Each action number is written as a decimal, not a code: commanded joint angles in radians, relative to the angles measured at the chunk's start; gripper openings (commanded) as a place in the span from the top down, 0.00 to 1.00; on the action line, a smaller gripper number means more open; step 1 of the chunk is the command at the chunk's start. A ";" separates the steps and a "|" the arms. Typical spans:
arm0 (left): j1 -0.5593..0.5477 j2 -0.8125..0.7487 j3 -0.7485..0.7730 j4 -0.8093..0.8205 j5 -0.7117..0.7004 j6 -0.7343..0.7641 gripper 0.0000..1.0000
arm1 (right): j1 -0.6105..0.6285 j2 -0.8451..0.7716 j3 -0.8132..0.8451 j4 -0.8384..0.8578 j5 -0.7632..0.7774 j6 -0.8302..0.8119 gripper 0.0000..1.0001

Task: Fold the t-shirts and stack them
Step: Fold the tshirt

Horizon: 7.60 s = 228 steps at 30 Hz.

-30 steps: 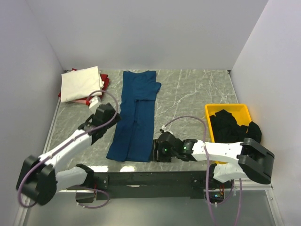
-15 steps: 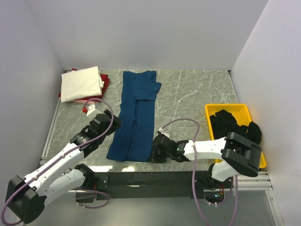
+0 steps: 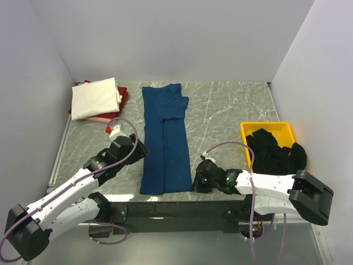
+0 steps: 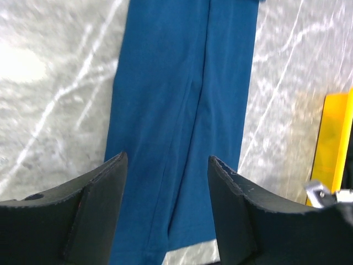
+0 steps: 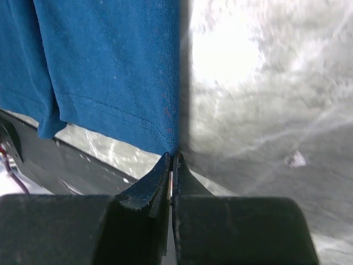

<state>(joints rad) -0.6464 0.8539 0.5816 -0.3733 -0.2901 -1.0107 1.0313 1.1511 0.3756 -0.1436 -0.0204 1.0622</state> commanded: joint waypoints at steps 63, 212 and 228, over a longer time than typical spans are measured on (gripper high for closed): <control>-0.231 -0.136 -0.094 -0.263 -0.006 -0.240 0.43 | 0.362 0.474 0.579 -0.271 0.231 -0.110 1.00; -0.506 0.079 -0.224 0.007 0.253 -0.359 0.99 | -0.068 -0.284 -0.026 -0.225 -0.044 -0.093 1.00; -0.510 -0.056 -0.059 -0.303 0.293 -0.253 0.99 | 0.260 -0.410 0.074 -0.415 0.143 0.114 1.00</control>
<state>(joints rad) -1.1526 0.8204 0.4698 -0.6071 -0.0059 -1.2991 1.2804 0.7551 0.3931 -0.4965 0.0467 1.1336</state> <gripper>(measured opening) 0.023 0.014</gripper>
